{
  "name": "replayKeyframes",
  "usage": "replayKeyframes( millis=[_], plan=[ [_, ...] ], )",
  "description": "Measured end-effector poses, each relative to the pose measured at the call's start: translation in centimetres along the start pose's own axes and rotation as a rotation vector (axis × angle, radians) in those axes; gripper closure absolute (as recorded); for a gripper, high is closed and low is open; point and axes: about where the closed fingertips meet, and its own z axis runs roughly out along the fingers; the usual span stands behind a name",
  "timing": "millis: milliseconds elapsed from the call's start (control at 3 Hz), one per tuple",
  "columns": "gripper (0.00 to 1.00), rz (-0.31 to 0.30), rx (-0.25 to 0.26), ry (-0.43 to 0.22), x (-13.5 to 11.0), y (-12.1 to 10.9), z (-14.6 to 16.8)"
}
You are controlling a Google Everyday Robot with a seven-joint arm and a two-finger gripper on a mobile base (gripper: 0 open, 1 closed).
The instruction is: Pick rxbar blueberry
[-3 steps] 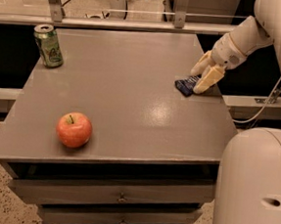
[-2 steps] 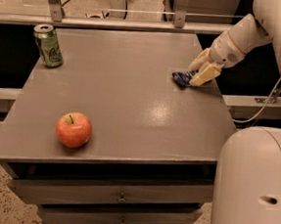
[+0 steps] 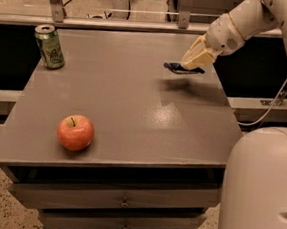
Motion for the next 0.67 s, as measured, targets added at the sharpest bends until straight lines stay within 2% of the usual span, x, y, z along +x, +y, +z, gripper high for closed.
replayKeyframes(
  millis=[333,667],
  plan=[
    [1.00,-0.035,0.006,-0.087,-4.8,1.3,-1.4],
    [1.00,-0.009,0.008,-0.186,-8.1,2.8,-2.6]
  ],
)
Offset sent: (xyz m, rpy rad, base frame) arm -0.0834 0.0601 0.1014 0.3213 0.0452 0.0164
